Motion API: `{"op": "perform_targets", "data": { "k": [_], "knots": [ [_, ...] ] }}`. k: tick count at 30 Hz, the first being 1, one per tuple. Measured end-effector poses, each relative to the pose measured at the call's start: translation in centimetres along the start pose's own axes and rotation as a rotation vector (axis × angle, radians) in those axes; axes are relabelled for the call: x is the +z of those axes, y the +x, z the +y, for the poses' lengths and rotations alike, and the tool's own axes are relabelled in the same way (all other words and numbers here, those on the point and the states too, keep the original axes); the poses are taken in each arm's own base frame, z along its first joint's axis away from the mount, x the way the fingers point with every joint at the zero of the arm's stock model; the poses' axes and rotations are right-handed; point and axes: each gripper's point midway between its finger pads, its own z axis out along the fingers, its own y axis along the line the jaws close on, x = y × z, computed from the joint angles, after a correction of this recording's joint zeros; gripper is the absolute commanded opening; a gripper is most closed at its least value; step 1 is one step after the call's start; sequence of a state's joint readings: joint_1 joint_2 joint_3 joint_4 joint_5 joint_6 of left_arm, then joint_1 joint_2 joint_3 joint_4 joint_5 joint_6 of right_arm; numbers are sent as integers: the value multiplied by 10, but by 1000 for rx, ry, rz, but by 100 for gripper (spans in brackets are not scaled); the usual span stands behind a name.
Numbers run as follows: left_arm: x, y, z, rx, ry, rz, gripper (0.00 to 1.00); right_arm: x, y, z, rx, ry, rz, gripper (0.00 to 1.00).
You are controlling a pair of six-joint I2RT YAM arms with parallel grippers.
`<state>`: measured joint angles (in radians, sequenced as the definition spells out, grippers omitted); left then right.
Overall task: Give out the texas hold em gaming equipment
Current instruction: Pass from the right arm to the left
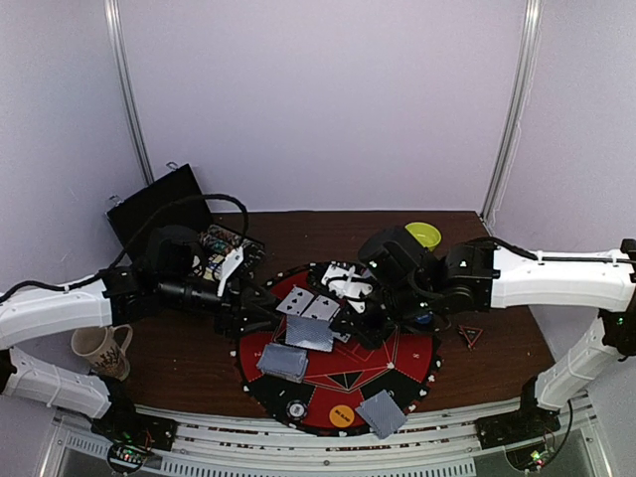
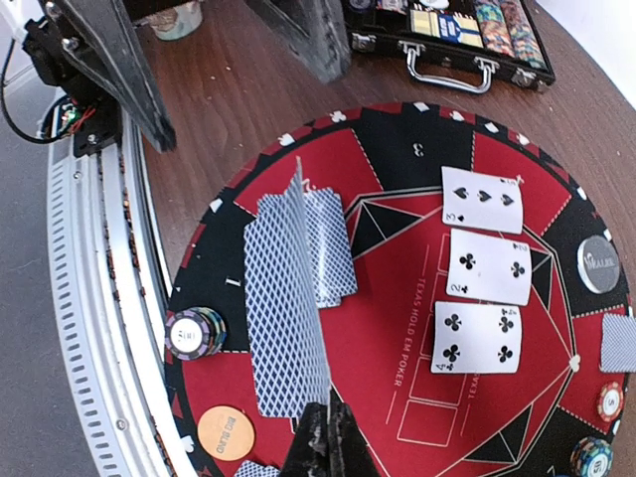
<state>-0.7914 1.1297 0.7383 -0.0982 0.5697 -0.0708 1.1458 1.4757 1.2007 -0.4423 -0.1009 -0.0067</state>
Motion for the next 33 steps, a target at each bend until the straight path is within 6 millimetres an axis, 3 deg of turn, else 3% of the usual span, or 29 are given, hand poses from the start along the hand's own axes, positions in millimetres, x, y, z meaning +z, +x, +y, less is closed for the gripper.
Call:
{"op": "perform_targets", "data": {
  "k": [2,6,9,11,12,16,19,23,25,28,31,33],
  "knots": [
    [-1,-3,-7,36,30,-9,62,-4,-9,7,-38,-27,-18,0],
    [2,0,-18,86,76,-3,47,-8,-18,24,-106,-72,-27,0],
    [7,7,-25,112,111,22,24,-9,-23,33,-143,-87,-30,0],
    [12,16,-30,124,133,54,2,-9,-24,36,-156,-93,-29,0],
    [13,20,-31,118,141,69,0,-9,-24,37,-163,-94,-28,0],
    [17,28,-37,137,167,98,0,-9,-21,37,-175,-90,-18,3],
    [14,22,-37,138,154,70,0,-9,-26,31,-157,-51,-47,44],
    [0,-1,-31,117,58,-99,0,-19,-31,11,-60,9,-157,72],
    [-8,-11,-24,66,-4,-225,0,-31,-37,0,22,4,-262,76],
    [-13,-8,-14,-42,-49,-343,0,-49,-51,-13,141,-16,-450,79],
    [-14,-5,-5,-140,-75,-413,0,-58,-70,-11,243,-80,-614,79],
    [-17,-15,-5,-167,-72,-473,0,-57,-81,-9,298,-118,-669,79]
  ]
}}
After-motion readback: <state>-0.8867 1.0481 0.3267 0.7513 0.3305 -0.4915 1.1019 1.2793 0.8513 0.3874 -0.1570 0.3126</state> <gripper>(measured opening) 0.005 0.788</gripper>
